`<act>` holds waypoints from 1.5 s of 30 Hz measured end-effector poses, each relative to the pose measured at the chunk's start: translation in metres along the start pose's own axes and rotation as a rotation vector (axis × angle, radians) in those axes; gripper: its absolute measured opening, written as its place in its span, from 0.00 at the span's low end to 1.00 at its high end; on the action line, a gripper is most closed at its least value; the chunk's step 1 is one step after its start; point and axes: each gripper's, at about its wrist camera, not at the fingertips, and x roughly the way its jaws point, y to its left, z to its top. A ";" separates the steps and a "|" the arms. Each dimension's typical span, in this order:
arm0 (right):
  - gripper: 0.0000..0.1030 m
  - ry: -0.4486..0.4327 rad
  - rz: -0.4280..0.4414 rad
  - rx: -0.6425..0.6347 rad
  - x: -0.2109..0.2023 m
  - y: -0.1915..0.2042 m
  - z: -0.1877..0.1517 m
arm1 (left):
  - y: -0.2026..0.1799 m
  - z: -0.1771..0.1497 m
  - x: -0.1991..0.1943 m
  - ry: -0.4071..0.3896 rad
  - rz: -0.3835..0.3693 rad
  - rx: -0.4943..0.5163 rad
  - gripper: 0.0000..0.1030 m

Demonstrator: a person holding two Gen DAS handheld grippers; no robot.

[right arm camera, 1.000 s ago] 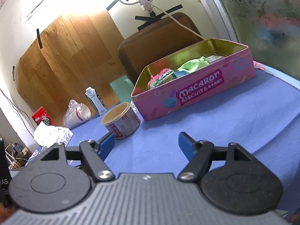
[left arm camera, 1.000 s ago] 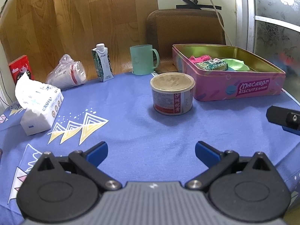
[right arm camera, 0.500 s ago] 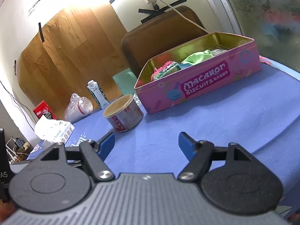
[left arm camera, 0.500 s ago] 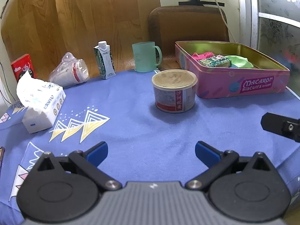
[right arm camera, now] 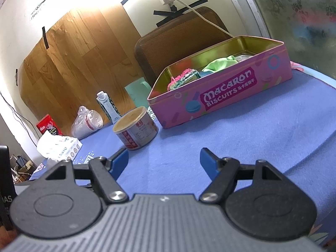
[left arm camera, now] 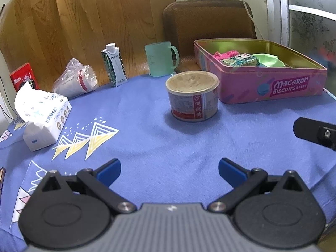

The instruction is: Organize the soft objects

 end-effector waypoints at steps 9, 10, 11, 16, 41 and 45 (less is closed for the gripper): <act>0.75 0.003 -0.002 0.005 0.006 -0.009 0.001 | -0.006 0.002 0.011 0.033 0.001 0.012 1.00; 0.75 0.003 -0.001 0.007 0.007 -0.010 0.001 | -0.007 0.002 0.011 0.036 0.001 0.015 1.00; 0.75 0.004 0.000 0.010 0.007 -0.011 0.001 | -0.007 0.002 0.012 0.038 0.000 0.018 1.00; 0.75 0.010 -0.001 0.021 0.010 -0.016 0.002 | -0.013 0.002 0.015 0.043 -0.001 0.035 1.00; 0.75 0.017 0.002 0.037 0.011 -0.027 0.003 | -0.030 -0.004 0.010 0.044 -0.020 0.086 1.00; 0.75 0.012 0.003 0.028 0.010 -0.024 0.003 | -0.029 -0.004 0.008 0.043 -0.028 0.082 1.00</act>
